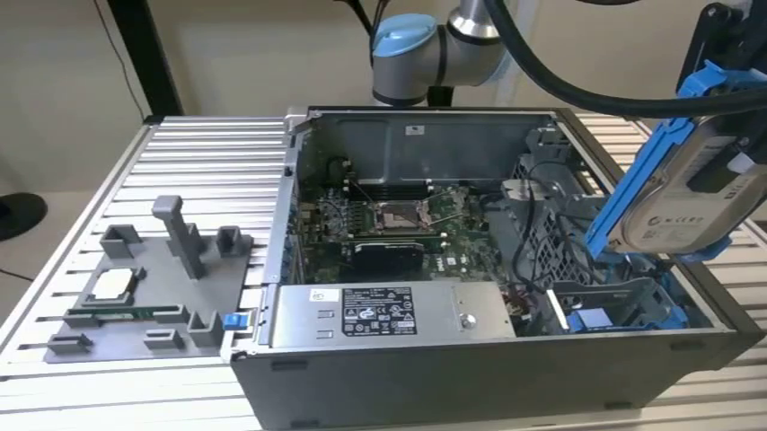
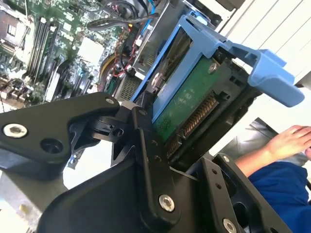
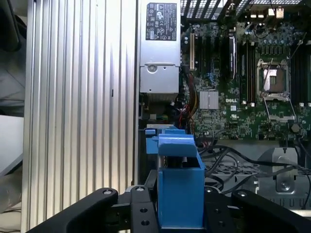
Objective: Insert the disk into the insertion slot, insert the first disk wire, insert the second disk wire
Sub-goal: 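Insert the disk into the insertion slot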
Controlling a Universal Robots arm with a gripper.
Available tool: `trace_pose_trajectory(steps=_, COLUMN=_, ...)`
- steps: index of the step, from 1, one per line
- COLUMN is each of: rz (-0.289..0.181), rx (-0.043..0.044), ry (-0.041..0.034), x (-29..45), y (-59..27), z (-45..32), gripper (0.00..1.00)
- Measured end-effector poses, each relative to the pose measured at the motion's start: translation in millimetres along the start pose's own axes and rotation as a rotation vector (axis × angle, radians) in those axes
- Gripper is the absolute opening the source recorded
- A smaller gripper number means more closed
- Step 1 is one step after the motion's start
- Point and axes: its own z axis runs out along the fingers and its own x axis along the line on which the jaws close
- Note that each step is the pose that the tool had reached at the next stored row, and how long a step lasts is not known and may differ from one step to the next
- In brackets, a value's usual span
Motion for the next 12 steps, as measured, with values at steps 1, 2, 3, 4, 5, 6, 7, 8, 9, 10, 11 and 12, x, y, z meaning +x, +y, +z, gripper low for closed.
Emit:
trace_pose_trajectory(steps=1, rz=0.000, rx=0.0000, ry=0.0001, x=0.0, y=-0.1, z=0.5, gripper=0.00)
trace_pose_trajectory(steps=2, rz=0.000, rx=0.0000, ry=0.0001, x=0.0, y=-0.1, z=1.1, gripper=0.00)
trace_pose_trajectory(steps=3, rz=0.000, rx=0.0000, ry=0.0003, x=0.0, y=-0.2, z=1.8, gripper=0.00)
trace_pose_trajectory(steps=4, rz=0.000, rx=0.0000, ry=0.0002, x=0.0, y=-0.3, z=2.5, gripper=0.00)
trace_pose_trajectory(steps=5, rz=0.000, rx=0.0000, ry=0.0003, x=0.0, y=-0.4, z=3.3, gripper=0.00)
trace_pose_trajectory(steps=6, rz=0.000, rx=0.0000, ry=0.0002, x=0.0, y=-0.5, z=4.0, gripper=0.00)
trace_pose_trajectory(steps=7, rz=0.000, rx=0.0000, ry=0.0002, x=0.0, y=-0.6, z=4.6, gripper=0.00)
trace_pose_trajectory(steps=8, rz=0.000, rx=0.0000, ry=0.0003, x=0.0, y=-0.7, z=5.2, gripper=0.00)
trace_pose_trajectory(steps=9, rz=0.000, rx=0.0000, ry=0.0003, x=0.0, y=-0.7, z=5.7, gripper=0.00)
trace_pose_trajectory(steps=10, rz=0.000, rx=0.0000, ry=0.0002, x=0.0, y=-0.8, z=6.1, gripper=0.00)
trace_pose_trajectory(steps=11, rz=0.000, rx=0.0000, ry=0.0003, x=0.0, y=-0.8, z=6.1, gripper=0.00)
trace_pose_trajectory(steps=12, rz=0.000, rx=0.0000, ry=0.0004, x=0.0, y=-0.8, z=6.1, gripper=0.00)
